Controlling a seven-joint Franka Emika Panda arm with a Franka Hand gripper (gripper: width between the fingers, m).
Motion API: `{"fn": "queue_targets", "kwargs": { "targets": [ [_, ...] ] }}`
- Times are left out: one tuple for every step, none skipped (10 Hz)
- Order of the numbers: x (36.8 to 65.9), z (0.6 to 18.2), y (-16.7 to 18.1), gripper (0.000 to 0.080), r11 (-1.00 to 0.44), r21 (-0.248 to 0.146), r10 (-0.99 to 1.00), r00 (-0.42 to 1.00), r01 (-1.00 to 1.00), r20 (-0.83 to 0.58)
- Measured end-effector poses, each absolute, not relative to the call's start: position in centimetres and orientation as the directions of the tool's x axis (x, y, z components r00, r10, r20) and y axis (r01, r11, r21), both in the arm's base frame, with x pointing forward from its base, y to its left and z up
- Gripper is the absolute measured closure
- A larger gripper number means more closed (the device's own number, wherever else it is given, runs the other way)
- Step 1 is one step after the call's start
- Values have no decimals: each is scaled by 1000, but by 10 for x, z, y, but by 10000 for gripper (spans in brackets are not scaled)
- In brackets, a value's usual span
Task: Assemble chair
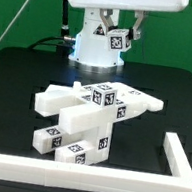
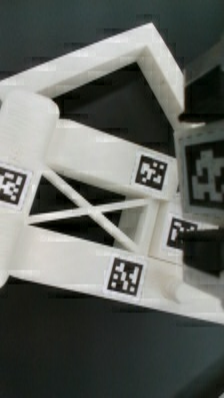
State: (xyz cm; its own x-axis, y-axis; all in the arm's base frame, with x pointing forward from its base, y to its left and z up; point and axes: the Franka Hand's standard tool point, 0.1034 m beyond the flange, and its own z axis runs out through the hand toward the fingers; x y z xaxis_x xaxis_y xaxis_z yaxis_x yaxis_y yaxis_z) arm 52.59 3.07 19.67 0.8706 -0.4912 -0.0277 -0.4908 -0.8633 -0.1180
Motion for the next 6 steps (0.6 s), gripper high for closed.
{"fn": "queue_targets", "kwargs": {
  "targets": [
    [526, 196, 31, 515, -863, -117, -491, 871, -491, -28],
    [526, 196, 31, 515, -863, -117, -491, 871, -491, -29],
    [526, 196, 31, 515, -863, -116, -491, 871, -491, -29],
    [526, 196, 30, 515, -864, -116, -491, 871, -491, -29],
    [525, 196, 27, 515, -875, -112, -471, 882, -471, -31],
    [523, 199, 11, 515, -902, -97, -418, 907, -420, -43]
  ]
}}
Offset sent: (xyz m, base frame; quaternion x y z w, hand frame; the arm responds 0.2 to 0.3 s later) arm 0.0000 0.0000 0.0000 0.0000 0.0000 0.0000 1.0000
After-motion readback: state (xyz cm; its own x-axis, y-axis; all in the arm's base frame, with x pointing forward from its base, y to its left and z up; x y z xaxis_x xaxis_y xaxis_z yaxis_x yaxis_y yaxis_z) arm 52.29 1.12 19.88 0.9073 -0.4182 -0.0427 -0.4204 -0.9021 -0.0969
